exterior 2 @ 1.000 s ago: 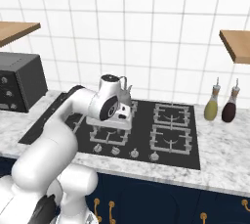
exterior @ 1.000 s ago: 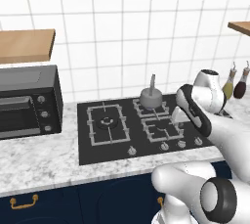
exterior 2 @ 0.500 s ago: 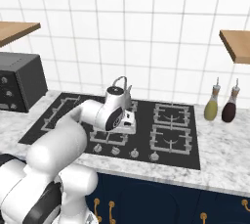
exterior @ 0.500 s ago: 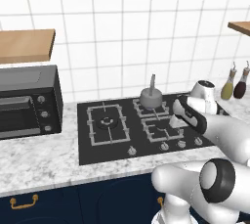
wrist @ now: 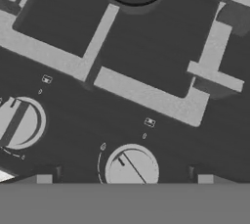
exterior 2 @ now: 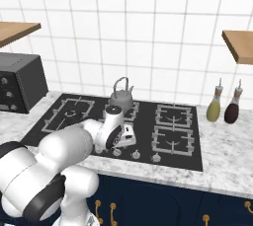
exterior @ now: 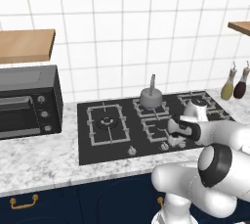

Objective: Turn off the rear center burner of the stove.

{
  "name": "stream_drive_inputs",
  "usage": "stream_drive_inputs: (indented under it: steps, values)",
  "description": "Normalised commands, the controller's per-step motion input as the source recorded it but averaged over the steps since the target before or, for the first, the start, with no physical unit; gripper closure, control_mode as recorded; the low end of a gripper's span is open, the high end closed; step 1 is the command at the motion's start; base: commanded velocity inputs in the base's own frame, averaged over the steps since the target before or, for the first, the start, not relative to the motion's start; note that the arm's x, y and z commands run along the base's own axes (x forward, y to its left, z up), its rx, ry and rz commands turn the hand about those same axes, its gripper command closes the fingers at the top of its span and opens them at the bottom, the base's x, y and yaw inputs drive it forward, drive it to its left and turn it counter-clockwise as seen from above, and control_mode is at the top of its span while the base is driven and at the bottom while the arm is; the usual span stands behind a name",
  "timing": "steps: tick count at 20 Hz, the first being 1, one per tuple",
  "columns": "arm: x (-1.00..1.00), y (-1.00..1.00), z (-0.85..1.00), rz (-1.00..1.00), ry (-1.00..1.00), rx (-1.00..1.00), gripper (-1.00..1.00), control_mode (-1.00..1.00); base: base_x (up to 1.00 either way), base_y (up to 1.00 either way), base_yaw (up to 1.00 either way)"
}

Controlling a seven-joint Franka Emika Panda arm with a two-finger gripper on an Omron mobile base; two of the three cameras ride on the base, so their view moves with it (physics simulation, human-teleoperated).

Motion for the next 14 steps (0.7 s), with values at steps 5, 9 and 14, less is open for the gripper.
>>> stream_drive_inputs:
  steps: [5, 9, 14]
  values:
    - [0.02, 0.00, -0.25, 0.18, 0.03, 0.00, -1.00, -1.00, 0.00, 0.00, 0.00]
    - [0.18, -0.11, -0.06, 0.02, 0.00, 0.00, -1.00, -1.00, 0.00, 0.00, 0.00]
    - [0.10, -0.10, -0.02, 0.00, 0.00, 0.00, -1.00, -1.00, 0.00, 0.00, 0.00]
